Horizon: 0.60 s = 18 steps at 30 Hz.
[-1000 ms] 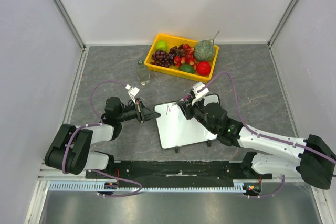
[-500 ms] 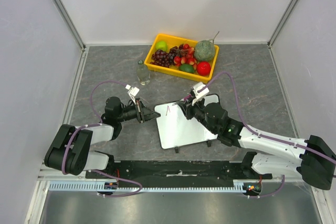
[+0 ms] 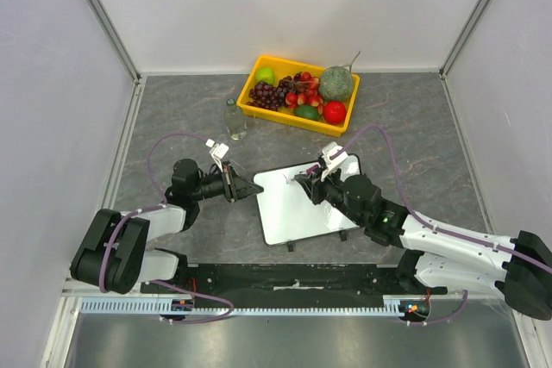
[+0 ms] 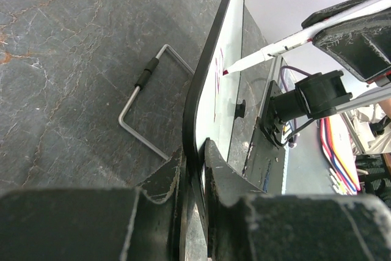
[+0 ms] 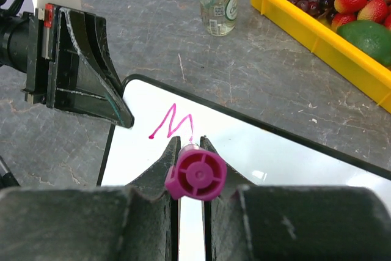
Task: Write a sentence on the whiteboard
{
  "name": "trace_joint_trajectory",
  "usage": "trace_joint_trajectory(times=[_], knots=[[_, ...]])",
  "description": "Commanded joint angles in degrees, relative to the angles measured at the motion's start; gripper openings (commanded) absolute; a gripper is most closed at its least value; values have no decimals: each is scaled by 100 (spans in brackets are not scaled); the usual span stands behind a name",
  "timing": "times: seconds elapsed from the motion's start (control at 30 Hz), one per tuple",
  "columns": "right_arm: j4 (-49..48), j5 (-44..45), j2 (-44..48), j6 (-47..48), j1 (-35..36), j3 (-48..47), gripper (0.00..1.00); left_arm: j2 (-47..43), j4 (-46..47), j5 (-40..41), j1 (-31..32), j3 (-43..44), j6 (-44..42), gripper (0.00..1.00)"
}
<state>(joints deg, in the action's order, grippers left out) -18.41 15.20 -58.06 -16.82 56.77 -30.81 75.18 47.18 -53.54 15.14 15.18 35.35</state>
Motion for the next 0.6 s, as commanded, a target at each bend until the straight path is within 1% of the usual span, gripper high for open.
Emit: trace_joint_trajectory(times=[0.0,0.23,0.4,0.57], knots=[[268,-26,128,30,-43,180,0,-152,-420,36,16,47,-565,2],[268,-17,322,-67,-44,-48,0,-161,-455,45,16,46,-582,2],[-30,-17,550,-225,-44,-48,0,-152,-464,45,16,55,-591,2],[-66,97,525,-208,-52,-136,0,-152,-481,37,16,73,-600,2]])
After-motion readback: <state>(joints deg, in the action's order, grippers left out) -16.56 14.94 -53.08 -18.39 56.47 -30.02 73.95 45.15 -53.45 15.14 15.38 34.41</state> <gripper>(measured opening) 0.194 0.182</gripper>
